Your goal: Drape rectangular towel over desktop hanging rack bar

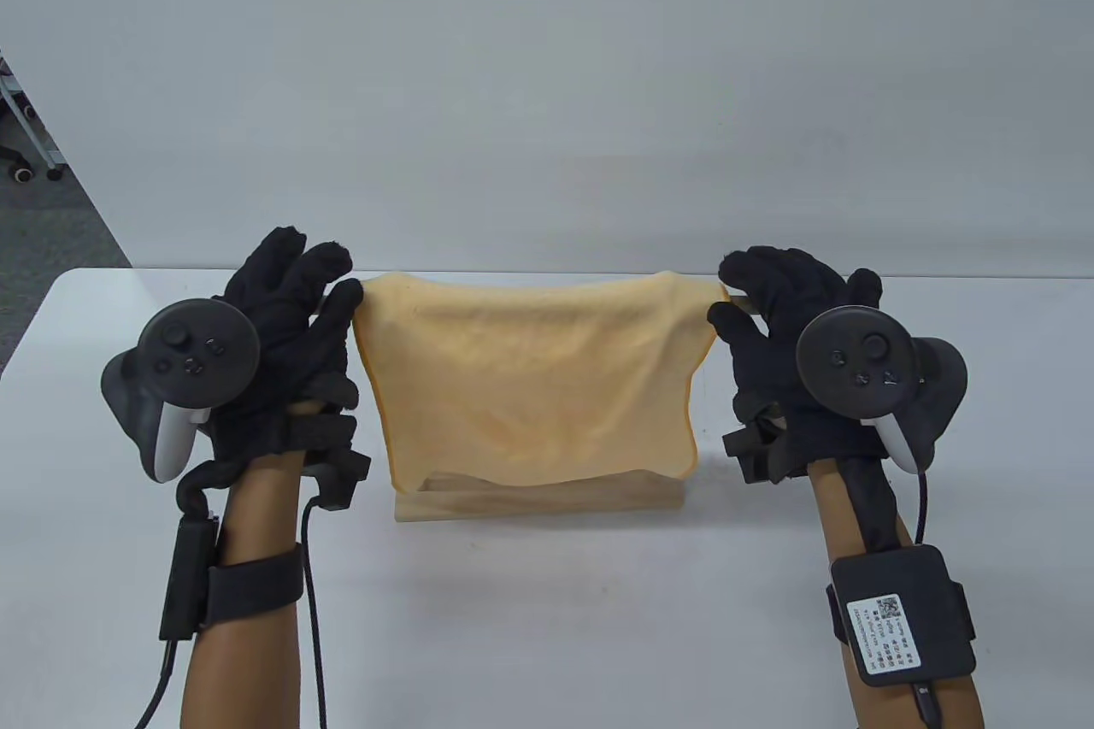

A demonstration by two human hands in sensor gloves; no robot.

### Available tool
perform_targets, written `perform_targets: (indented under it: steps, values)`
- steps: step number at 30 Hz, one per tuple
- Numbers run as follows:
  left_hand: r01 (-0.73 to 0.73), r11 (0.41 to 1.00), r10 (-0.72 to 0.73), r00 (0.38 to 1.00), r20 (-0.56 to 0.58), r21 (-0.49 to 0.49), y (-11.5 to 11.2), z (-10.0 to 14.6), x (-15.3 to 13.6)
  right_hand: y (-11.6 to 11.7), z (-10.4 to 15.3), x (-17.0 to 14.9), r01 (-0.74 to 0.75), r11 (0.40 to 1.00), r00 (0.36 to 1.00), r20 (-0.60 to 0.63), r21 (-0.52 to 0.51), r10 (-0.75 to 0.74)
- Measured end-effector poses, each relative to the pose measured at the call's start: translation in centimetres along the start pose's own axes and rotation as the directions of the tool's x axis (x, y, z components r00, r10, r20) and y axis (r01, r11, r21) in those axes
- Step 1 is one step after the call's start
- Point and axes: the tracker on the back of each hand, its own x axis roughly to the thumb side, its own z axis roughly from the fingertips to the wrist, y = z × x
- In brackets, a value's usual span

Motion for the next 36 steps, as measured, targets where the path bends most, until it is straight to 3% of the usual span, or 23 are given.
perform_targets:
  steps: [2, 4, 6, 7, 10, 11, 16, 20, 21, 23, 25, 27, 28, 30, 33, 36]
  values:
    - [-0.019, 0.998, 0.018, 1.000, -0.012, -0.061, -0.1, -0.2, 0.0, 0.2, -0.2, 0.1, 0.018, 1.000, 1.000, -0.012, 0.006, -0.018]
    - [0.070, 0.990, -0.072, 0.997, -0.017, -0.120, -0.2, -0.4, 0.4, 0.7, -0.5, 0.3, -0.023, 0.998, 0.999, -0.048, 0.060, 0.026]
    - [0.111, 0.992, -0.110, 0.994, 0.009, -0.061, -0.2, -0.4, 0.8, 1.1, -0.7, 0.5, -0.067, 0.988, 0.994, -0.071, 0.143, 0.078]
    - [0.092, 0.995, -0.091, 0.996, 0.012, -0.033, -0.2, -0.4, 1.0, 1.1, -0.7, 0.6, -0.063, 0.991, 0.996, -0.049, 0.118, 0.070]
    - [-0.011, 0.998, 0.011, 1.000, 0.013, 0.057, -0.2, -0.5, 1.3, 0.1, -0.1, 0.9, -0.051, 0.986, 0.998, 0.024, -0.162, 0.055]
    - [-0.025, 0.997, 0.024, 1.000, 0.012, 0.071, -0.2, -0.5, 1.3, -0.1, 0.0, 1.0, -0.053, 0.983, 0.998, 0.031, -0.177, 0.059]
    - [-0.009, 0.998, 0.006, 0.999, -0.046, -0.065, -0.6, -0.7, 0.6, 0.5, -0.1, 0.3, -0.060, 0.997, 0.998, -0.020, -0.051, 0.059]
    - [0.025, 0.999, -0.025, 0.999, -0.030, -0.029, -0.6, -0.6, 0.4, 1.2, -0.4, -0.1, -0.030, 0.998, 0.998, -0.045, 0.051, 0.032]
    - [0.029, 1.000, -0.029, 0.999, -0.028, -0.006, -0.5, -0.6, 0.4, 1.2, -0.4, 0.0, -0.033, 0.998, 0.998, -0.046, 0.050, 0.036]
    - [0.001, 0.998, 0.000, 1.000, -0.022, 0.067, -0.3, -0.6, 0.5, 0.7, -0.3, 0.2, -0.029, 0.995, 0.999, -0.019, -0.092, 0.027]
    - [-0.024, 0.995, 0.029, 0.999, -0.046, 0.101, -0.2, -0.9, 0.4, 0.5, -0.2, 0.3, -0.009, 0.988, 1.000, -0.017, -0.154, 0.007]
    - [-0.030, 0.996, 0.040, 0.993, -0.115, 0.082, -0.2, -1.2, 0.0, 0.7, -0.4, 0.3, -0.050, 0.995, 0.998, -0.042, -0.080, 0.047]
    - [-0.045, 0.998, 0.051, 0.991, -0.123, 0.051, -0.3, -1.2, -0.3, 1.0, -0.4, 0.1, -0.089, 0.996, 0.994, -0.059, 0.001, 0.089]
    - [-0.110, 0.994, 0.112, 0.989, -0.095, 0.027, -0.4, -1.0, -0.8, 1.1, -0.1, -0.2, -0.074, 0.996, 0.997, -0.023, 0.054, 0.076]
    - [-0.192, 0.980, 0.195, 0.979, -0.058, 0.061, 0.0, 0.0, -2.0, 0.7, 0.8, -0.9, -0.009, 1.000, 1.000, -0.001, -0.026, 0.009]
    - [-0.172, 0.978, 0.176, 0.984, -0.022, 0.117, 0.8, 1.5, -3.7, 0.2, 2.0, -2.2, 0.015, 0.994, 1.000, 0.002, -0.111, -0.015]
